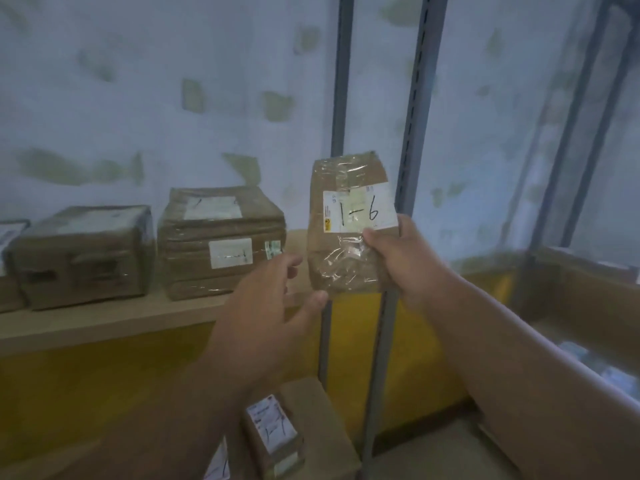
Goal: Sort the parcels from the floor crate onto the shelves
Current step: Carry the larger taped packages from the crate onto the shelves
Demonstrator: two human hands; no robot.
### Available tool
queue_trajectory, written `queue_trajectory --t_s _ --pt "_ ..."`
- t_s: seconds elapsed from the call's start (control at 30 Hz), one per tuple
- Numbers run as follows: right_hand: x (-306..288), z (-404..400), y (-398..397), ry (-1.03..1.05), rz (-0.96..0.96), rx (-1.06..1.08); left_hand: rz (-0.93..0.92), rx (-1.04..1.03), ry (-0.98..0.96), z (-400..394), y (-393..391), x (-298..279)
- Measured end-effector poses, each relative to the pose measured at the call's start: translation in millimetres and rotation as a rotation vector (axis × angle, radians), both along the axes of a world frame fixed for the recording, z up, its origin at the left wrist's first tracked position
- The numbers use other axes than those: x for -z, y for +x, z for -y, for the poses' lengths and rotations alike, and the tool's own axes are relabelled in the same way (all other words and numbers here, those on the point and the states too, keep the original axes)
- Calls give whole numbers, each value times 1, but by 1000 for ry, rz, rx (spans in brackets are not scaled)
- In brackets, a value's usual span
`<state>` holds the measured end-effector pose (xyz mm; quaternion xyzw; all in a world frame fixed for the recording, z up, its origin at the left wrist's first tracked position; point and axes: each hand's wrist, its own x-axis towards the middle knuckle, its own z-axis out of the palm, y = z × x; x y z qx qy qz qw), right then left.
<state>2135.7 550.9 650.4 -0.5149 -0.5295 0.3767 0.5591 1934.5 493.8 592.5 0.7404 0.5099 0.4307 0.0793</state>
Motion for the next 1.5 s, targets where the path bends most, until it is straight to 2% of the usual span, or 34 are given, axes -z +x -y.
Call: queue_trajectory --t_s 0.23,0.47,0.57,0.7,0.8,1.0,1.23,1.37,1.5 --pt "-13 -86 -1 -184 118 -98 -162 -175 80 -14 3 8" --pt "-17 -127 3 -401 121 -224 -197 -396 27 -12 26 22" --pt "-19 -135 3 -401 185 -263 -196 -461 27 -13 41 21" --pt "-13 -146 3 -190 604 -207 -190 -512 30 -11 63 22" --pt "-6 -148 11 -59 731 -203 -207 -539 27 -10 74 23" --pt "7 -132 23 127 724 -165 -215 -570 21 -9 85 25" --pt "13 -85 27 400 805 -93 -212 -645 -5 19 89 27" --pt "18 -40 6 521 793 -167 -226 -730 -39 55 75 34" --pt "23 21 -47 660 673 -348 -196 -862 -76 108 33 39"
